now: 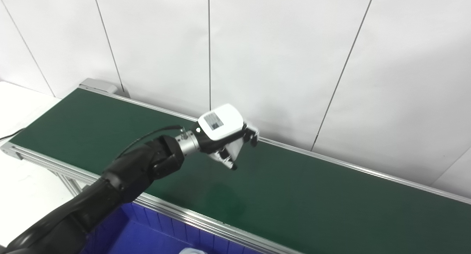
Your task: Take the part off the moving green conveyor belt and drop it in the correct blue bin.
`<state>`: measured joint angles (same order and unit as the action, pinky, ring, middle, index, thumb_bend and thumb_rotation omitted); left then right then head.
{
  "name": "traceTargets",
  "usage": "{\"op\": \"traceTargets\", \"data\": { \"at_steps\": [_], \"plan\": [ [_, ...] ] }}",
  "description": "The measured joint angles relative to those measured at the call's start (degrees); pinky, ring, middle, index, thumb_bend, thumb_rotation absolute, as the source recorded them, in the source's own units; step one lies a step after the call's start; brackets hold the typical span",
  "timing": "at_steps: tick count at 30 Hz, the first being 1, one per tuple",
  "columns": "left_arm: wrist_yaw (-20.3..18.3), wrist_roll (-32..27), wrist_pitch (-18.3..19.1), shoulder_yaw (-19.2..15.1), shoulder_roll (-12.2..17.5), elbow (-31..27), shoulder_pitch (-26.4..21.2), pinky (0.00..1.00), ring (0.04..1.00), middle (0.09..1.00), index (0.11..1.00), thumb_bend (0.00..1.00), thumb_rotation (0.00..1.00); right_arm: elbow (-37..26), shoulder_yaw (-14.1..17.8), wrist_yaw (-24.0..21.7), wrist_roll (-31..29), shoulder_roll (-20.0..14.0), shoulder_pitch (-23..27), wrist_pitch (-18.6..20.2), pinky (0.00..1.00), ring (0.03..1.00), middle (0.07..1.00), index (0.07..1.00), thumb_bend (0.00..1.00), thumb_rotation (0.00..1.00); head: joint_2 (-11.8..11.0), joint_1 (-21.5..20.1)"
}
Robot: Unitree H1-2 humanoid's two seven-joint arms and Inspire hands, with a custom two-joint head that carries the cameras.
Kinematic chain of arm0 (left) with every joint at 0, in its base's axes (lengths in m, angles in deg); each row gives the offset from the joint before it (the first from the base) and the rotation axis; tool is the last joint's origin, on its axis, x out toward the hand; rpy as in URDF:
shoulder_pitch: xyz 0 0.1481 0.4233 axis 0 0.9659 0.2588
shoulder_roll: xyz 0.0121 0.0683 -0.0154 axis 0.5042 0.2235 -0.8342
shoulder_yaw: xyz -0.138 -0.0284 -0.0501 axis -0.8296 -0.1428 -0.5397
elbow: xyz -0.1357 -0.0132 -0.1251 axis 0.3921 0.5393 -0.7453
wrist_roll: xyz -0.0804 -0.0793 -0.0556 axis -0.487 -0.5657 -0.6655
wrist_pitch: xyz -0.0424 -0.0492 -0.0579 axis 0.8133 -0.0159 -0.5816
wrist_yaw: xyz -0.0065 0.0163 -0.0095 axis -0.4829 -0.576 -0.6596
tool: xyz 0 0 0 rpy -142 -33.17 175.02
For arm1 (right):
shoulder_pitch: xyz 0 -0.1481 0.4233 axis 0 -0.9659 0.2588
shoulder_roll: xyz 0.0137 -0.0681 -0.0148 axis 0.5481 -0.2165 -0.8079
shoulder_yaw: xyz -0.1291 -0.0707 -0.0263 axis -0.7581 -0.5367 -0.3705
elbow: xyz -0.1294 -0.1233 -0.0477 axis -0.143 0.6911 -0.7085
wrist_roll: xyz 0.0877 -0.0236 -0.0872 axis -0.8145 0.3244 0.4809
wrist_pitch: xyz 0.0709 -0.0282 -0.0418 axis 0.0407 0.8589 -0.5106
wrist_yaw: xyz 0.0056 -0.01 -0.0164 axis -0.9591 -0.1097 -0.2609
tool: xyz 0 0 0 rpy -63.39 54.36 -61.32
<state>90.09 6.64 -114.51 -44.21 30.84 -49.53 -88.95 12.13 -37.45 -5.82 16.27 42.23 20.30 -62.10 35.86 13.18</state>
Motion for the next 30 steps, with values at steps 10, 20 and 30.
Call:
{"op": "traceTargets", "data": {
  "at_steps": [10,20,30],
  "plan": [
    [-16.55,-9.98,6.19,-9.22,1.87,-28.79,14.55,0.40,0.433,0.500,0.496,0.50,0.00,-5.70,-0.05,0.12,-0.24,-1.41,-0.73,1.93,1.00,0.983,1.000,1.000,0.88,1.00,5.36,4.83],
    [-25.46,-12.51,11.90,-13.93,1.56,-44.57,33.86,0.37,0.414,0.503,0.513,0.50,0.00,-14.36,0.02,0.02,-0.76,-3.83,-2.63,7.75,1.00,0.987,1.000,1.000,0.92,1.00,14.85,11.42],
    [-24.18,-7.23,8.43,-11.68,-3.71,-37.93,48.58,0.42,0.440,0.503,0.492,0.50,0.00,-18.69,1.07,-0.15,-3.64,-6.72,-2.79,11.66,0.93,0.935,0.997,1.000,0.88,0.99,16.52,10.63]
  ]
}}
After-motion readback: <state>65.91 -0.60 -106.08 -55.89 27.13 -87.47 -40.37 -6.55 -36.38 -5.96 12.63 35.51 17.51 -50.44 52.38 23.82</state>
